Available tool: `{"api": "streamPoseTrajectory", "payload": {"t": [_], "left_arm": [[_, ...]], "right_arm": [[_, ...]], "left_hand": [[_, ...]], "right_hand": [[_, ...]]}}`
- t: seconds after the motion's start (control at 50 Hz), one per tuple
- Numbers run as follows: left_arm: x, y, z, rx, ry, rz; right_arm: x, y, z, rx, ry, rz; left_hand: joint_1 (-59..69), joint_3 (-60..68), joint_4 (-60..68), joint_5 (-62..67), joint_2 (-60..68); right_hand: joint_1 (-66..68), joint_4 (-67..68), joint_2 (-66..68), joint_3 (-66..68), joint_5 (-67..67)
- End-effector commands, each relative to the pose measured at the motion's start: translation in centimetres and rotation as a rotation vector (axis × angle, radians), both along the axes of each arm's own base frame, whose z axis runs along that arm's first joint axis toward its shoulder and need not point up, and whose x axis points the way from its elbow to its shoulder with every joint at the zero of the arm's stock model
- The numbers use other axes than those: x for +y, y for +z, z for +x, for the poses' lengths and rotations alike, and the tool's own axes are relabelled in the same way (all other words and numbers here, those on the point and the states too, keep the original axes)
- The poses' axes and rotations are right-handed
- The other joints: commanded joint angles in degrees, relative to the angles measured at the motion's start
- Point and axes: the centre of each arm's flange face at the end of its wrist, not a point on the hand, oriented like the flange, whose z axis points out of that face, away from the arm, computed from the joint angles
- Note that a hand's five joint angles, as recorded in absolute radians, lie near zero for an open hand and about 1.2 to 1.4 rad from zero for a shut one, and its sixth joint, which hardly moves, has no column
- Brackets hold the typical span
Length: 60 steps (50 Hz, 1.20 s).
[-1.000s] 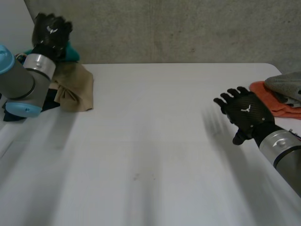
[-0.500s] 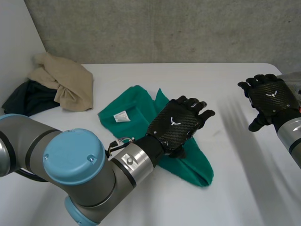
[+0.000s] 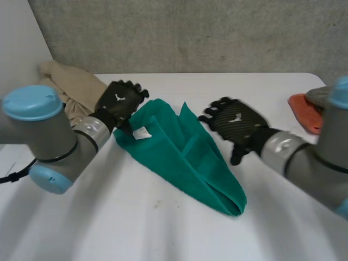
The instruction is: Fold the laundry.
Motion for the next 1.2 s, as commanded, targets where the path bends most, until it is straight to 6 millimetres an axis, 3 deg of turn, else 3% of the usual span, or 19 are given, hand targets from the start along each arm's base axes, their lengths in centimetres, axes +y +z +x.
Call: {"api": "streamPoseTrajectory", "payload": {"t": [0.02, 0.18, 0.3, 0.4, 0.42, 0.46, 0.54, 0.56, 0.64, 0.7, 0.72, 0.78, 0.86, 0.92, 1.0, 1.08, 1.2], "left_arm": [[-2.2, -3.9, -1.8, -0.118, -0.104, 0.019], [-3.8, -6.5, -3.4, -0.128, -0.169, 0.053], [-4.2, -8.9, -3.7, -0.218, -0.188, 0.099], [-4.1, -9.8, -3.7, -0.283, -0.197, 0.099], [-4.2, -9.9, -3.7, -0.296, -0.184, 0.093], [-4.3, -9.8, -3.7, -0.302, -0.166, 0.089], [-4.6, -8.9, -3.8, -0.312, -0.098, 0.047], [-4.7, -7.7, -4.0, -0.305, -0.059, 0.002], [-4.9, -3.6, -3.6, -0.262, 0.047, -0.107], [-4.3, -1.7, -3.0, -0.244, 0.077, -0.141], [-3.1, 0.3, -2.4, -0.221, 0.087, -0.173], [-1.2, 3.4, -1.2, -0.191, 0.099, -0.205], [1.4, 6.1, 0.4, -0.138, 0.117, -0.203], [2.6, 7.0, 1.5, -0.108, 0.134, -0.183], [3.8, 8.0, 4.0, -0.072, 0.185, -0.156], [5.2, 6.8, 6.2, -0.109, 0.222, -0.049], [6.2, 4.9, 7.0, -0.168, 0.227, 0.086]], "right_arm": [[-1.4, -3.1, 4.1, 0.05, 0.098, -0.026], [-4.0, -6.3, 6.7, 0.093, 0.12, -0.069], [-5.0, -8.5, 6.9, 0.161, 0.081, -0.049], [-5.1, -9.7, 6.9, 0.214, 0.09, -0.062], [-5.2, -9.7, 6.8, 0.22, 0.09, -0.07], [-5.2, -9.3, 6.9, 0.212, 0.089, -0.078], [-5.2, -7.1, 6.7, 0.179, 0.058, -0.099], [-5.2, -5.8, 6.4, 0.158, 0.03, -0.104], [-4.4, -3.2, 5.2, 0.102, -0.036, -0.078], [-3.9, -1.4, 4.4, 0.062, -0.067, -0.08], [-4.4, 0.5, 2.7, 0.03, -0.125, -0.089], [-5.9, 2.1, -0.5, 0.004, -0.236, -0.083], [-6.9, 2.8, -3.8, 0.021, -0.345, -0.061], [-6.8, 3.7, -5.6, 0.048, -0.399, -0.045], [-5.9, 4.8, -9.4, 0.15, -0.482, 0.026], [-4.0, 4.0, -10.6, 0.279, -0.456, 0.11], [-2.1, 3.0, -11.0, 0.415, -0.399, 0.129]], "left_hand": [[4.4, 4.3, 4.2, 3.9, 4.3], [5.3, 5.1, 5.0, 4.7, 5.1], [14.7, 14.5, 14.4, 14.1, 14.5], [38.5, 38.4, 38.3, 38.0, 38.4], [51.1, 50.9, 50.8, 50.5, 50.9], [59.9, 59.7, 59.7, 59.4, 59.7], [59.9, 59.8, 59.7, 59.4, 59.8], [59.9, 59.8, 59.7, 59.4, 59.8], [59.9, 59.8, 59.7, 59.4, 59.8], [59.9, 59.8, 59.7, 59.4, 59.8], [59.9, 59.8, 59.7, 59.4, 59.8], [59.9, 59.8, 59.7, 59.4, 59.8], [59.9, 59.8, 59.7, 59.4, 59.8], [59.9, 59.8, 59.7, 59.4, 59.8], [59.9, 59.8, 59.7, 59.4, 59.8], [59.9, 59.8, 59.7, 59.4, 59.8], [59.9, 59.8, 59.7, 59.4, 59.8]], "right_hand": [[-2.6, -1.5, -1.3, -1.1, -1.7], [0.9, 2.0, 2.2, 2.4, 1.8], [7.2, 8.2, 8.5, 8.6, 8.1], [28.0, 29.0, 29.3, 29.5, 28.9], [48.4, 49.4, 49.6, 49.8, 49.2], [66.1, 67.1, 67.4, 67.6, 67.0], [66.2, 67.2, 67.5, 67.6, 67.1], [66.2, 67.2, 67.5, 67.6, 67.1], [66.2, 67.2, 67.5, 67.6, 67.1], [66.2, 67.2, 67.5, 67.6, 67.1], [66.2, 67.2, 67.5, 67.6, 67.1], [66.2, 67.2, 67.5, 67.6, 67.1], [66.2, 67.2, 67.5, 67.6, 67.1], [66.2, 67.2, 67.5, 67.6, 67.1], [66.2, 67.2, 67.5, 67.6, 67.1], [66.2, 67.2, 67.5, 67.6, 67.1], [66.2, 67.2, 67.5, 67.6, 67.1]]}}
